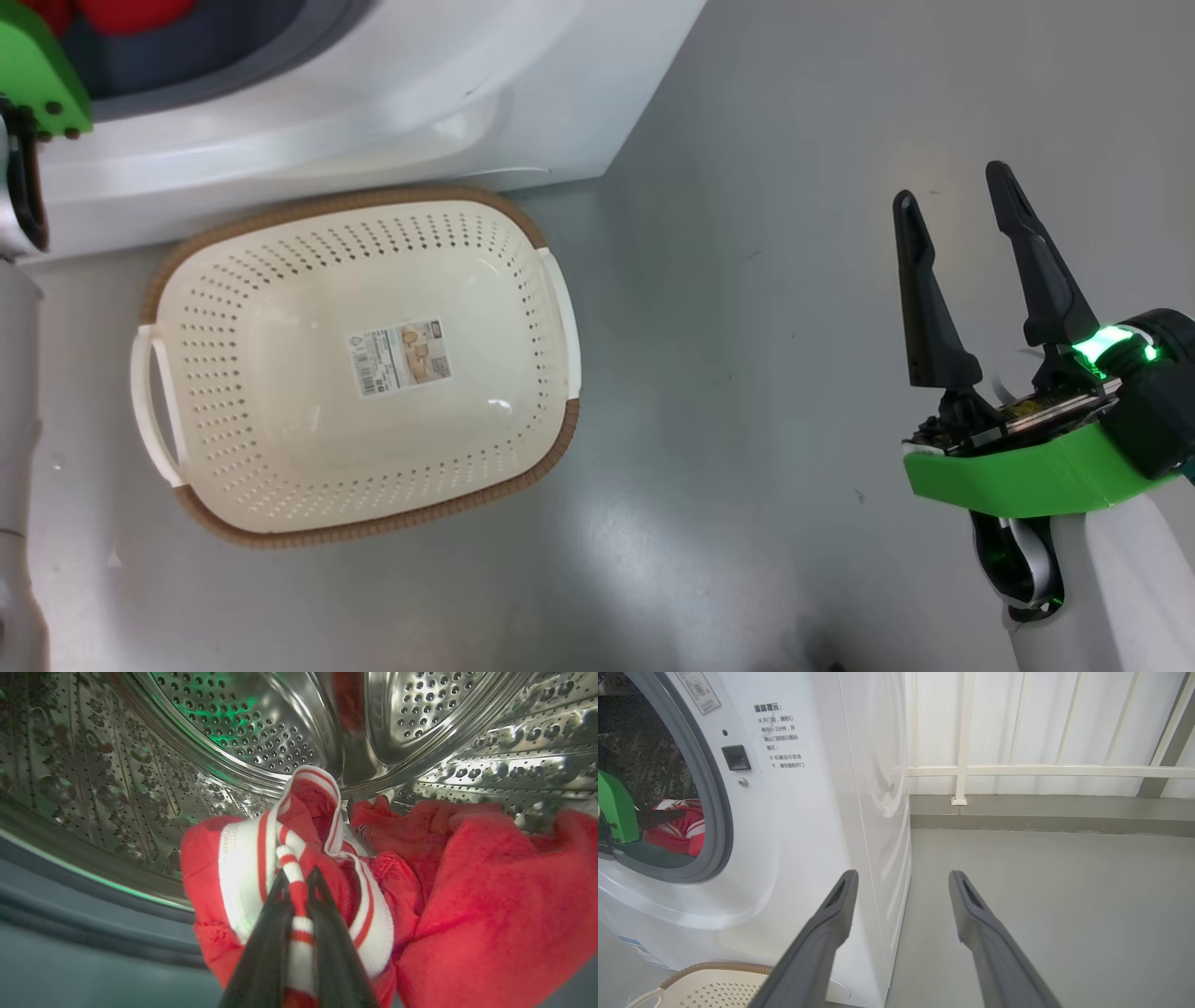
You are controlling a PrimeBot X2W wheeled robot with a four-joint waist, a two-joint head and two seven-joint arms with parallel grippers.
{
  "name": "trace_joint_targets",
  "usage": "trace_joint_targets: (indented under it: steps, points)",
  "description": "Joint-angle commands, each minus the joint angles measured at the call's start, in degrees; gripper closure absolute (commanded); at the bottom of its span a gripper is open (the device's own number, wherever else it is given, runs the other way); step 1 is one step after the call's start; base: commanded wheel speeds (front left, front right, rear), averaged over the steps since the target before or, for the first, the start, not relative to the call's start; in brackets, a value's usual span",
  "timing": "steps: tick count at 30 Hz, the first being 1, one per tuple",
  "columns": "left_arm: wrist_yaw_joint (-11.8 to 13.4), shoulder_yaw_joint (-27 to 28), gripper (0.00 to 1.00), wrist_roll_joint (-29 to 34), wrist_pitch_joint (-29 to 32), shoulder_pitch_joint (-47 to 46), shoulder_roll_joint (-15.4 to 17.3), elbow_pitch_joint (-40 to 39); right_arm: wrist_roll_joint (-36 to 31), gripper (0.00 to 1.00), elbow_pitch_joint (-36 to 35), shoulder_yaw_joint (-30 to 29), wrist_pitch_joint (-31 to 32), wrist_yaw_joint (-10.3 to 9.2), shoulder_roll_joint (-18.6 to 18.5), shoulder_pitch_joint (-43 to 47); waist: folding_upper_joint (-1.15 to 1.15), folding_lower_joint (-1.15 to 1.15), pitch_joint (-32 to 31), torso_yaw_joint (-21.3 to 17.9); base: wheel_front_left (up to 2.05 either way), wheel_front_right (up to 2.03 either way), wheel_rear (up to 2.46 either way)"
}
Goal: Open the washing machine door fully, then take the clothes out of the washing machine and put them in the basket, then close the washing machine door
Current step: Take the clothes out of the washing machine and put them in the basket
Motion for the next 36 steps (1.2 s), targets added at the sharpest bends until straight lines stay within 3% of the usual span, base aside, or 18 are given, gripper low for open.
trace_joint_targets:
  steps: [1, 13, 23, 36]
  points:
    - [-0.42, 1.45, 1.0, -0.72, -1.17, 1.09, 2.5, -1.82, 0.13, 0.0, -1.17, 0.94, -0.36, 0.28, -0.26, 0.24, 0.0, 0.0, -0.57, 0.41, 0.0, 0.0, 0.0]
    - [-4.85, 5.39, 1.0, -6.73, -10.64, 9.3, -0.1, -8.1, 0.24, 0.0, -0.79, 0.69, -0.36, 0.28, -0.26, 1.12, 0.0, 0.0, -4.61, 2.14, 0.0, 0.0, 0.0]
    - [-7.69, 9.68, 1.0, -6.54, -11.22, 23.15, -3.2, -24.45, 0.35, 0.0, -0.03, 0.72, -0.36, 0.28, -0.26, 2.23, 0.0, 0.0, -9.38, 3.49, 0.0, 0.0, 0.0]
    - [-9.1, 11.33, 1.0, -4.55, -11.23, 36.31, -7.83, -34.57, 0.75, 0.0, 1.16, 0.98, -0.36, 0.28, -0.26, 4.33, 0.0, 0.0, -16.28, 3.89, 0.0, 0.0, 0.0]
